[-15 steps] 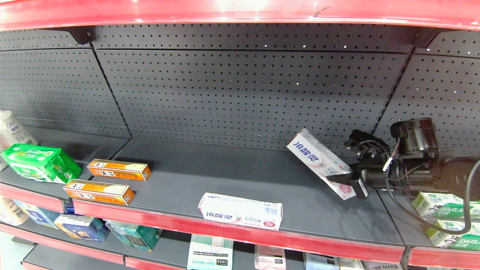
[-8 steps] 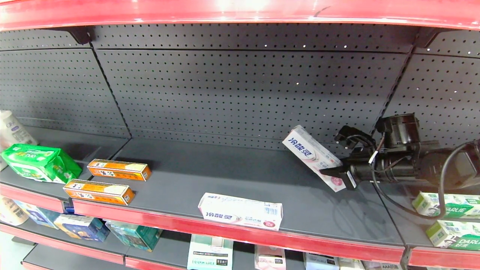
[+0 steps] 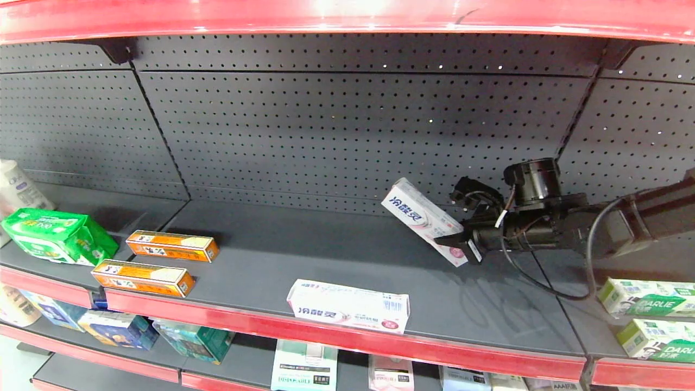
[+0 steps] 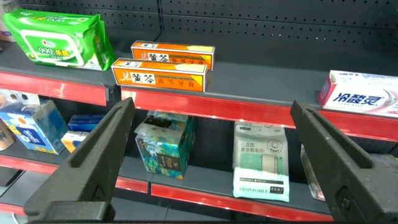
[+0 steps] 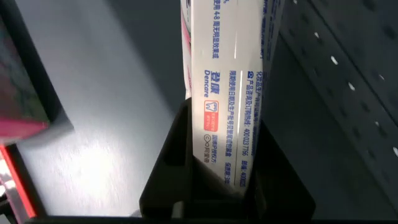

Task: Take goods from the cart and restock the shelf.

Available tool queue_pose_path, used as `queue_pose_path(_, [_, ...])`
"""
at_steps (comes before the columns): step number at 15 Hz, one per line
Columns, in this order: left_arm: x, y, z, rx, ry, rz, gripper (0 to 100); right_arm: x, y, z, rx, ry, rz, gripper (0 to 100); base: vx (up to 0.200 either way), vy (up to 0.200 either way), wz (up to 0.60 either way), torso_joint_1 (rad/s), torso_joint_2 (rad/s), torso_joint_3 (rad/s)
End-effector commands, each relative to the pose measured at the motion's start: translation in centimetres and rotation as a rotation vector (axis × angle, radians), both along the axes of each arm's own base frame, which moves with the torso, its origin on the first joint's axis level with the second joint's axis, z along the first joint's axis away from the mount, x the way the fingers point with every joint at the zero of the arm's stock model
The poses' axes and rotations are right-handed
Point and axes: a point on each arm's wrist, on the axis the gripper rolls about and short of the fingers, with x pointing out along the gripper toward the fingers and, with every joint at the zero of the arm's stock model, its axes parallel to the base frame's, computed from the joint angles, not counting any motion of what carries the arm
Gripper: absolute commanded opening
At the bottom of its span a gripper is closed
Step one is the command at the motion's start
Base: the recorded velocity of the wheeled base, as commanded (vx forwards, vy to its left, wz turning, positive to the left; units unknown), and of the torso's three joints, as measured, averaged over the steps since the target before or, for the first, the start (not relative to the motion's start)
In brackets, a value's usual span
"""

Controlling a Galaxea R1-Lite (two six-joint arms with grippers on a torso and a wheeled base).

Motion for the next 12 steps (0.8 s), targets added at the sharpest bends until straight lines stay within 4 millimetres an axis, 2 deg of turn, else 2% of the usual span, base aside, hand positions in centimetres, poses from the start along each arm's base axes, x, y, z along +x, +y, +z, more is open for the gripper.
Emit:
queue_pose_path(1, [0.0,0.0,0.0,0.0,-0.002,0.0,100,0.6,1.5,-0.9,-0.016,0.004,0.04,0,0.0,0.0,0.0,0.0,0.0,0.0])
queue_pose_path(7, [0.0,0.0,0.0,0.0,0.0,0.001,100,1.0,2.2,-1.3,-0.103,-0.051,0.072,0,0.0,0.0,0.0,0.0,0.0,0.0])
queue_pose_path(11, [0.0,0.0,0.0,0.0,0.0,0.0,100,0.6,3.5,-2.0,-0.112,-0.038,0.122,0,0.0,0.0,0.0,0.0,0.0,0.0])
queue_pose_path(12, [0.0,0.0,0.0,0.0,0.0,0.001,100,0.6,4.4,-2.9,-0.117,-0.018,0.146,0,0.0,0.0,0.0,0.0,0.0,0.0])
